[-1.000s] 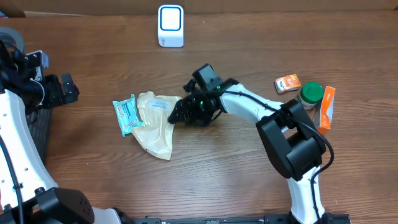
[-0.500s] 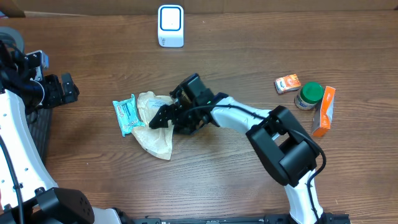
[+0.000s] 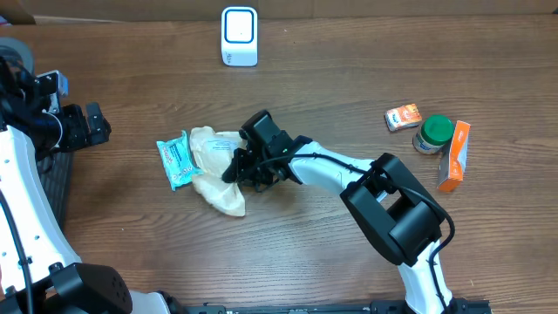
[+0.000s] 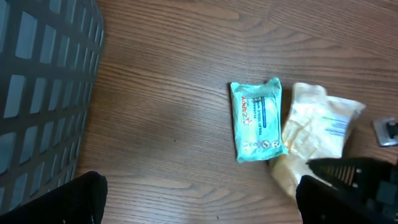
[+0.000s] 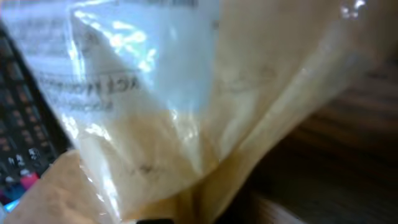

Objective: Scan the item barcode

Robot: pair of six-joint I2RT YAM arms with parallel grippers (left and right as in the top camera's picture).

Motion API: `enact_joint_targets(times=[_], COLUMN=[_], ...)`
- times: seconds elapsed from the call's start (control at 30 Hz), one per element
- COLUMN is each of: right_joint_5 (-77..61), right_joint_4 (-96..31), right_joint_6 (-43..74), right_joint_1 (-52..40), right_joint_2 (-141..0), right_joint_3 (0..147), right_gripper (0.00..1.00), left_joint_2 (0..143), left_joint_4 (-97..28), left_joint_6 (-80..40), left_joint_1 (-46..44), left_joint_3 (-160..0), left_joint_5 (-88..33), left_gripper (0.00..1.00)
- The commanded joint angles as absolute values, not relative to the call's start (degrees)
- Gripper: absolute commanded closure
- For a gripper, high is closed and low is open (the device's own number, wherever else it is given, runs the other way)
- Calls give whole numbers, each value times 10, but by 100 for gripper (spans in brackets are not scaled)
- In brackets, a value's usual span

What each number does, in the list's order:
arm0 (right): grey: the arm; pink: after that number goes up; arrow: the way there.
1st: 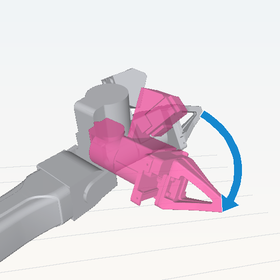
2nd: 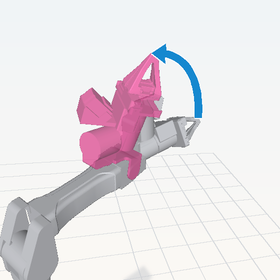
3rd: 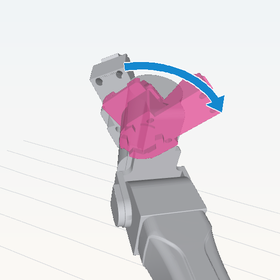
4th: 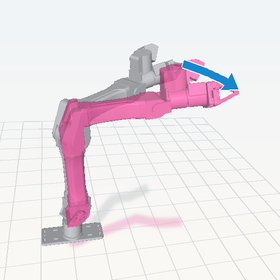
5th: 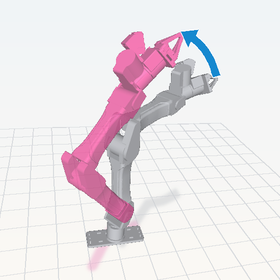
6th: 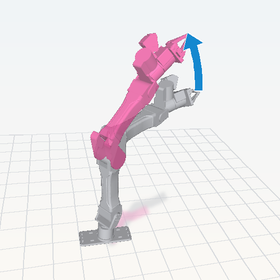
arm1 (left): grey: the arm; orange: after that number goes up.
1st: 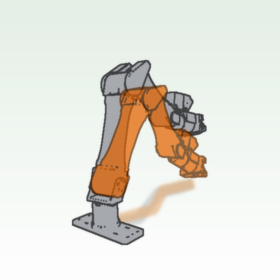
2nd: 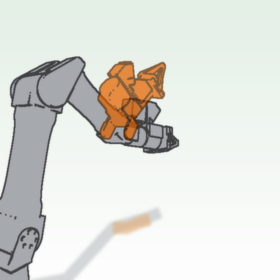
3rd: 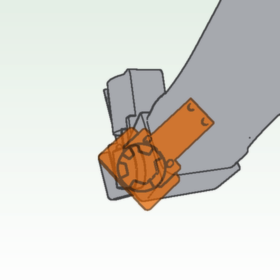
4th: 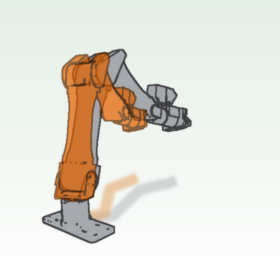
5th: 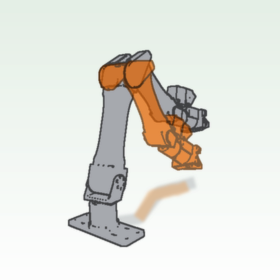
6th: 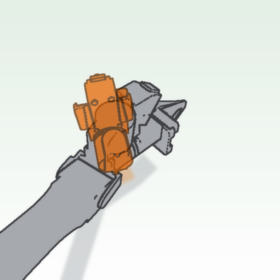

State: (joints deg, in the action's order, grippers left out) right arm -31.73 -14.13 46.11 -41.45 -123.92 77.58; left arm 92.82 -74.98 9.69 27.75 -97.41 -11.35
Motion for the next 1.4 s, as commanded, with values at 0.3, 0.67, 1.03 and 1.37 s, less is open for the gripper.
enact_joint_targets(times=[0.3,0.67,1.03,1.37], right_joint_5=[-55,518,571,313], right_joint_4=[-403,-645,-643,-617], right_joint_6=[235,161,-32,-76], right_joint_1=[-380,-448,-481,-583], right_joint_2=[-1060,-1104,-1196,-1198], right_joint_3=[867,907,907,907], right_gripper=[96,93,94,51], left_joint_2=[925,925,925,925], left_joint_4=[-749,-749,-749,-749], left_joint_6=[112,112,112,112], left_joint_1=[274,274,274,274], left_joint_3=[-974,-974,-974,-974], left_joint_5=[-118,-118,-118,-118], left_gripper=[0,1,0,1])
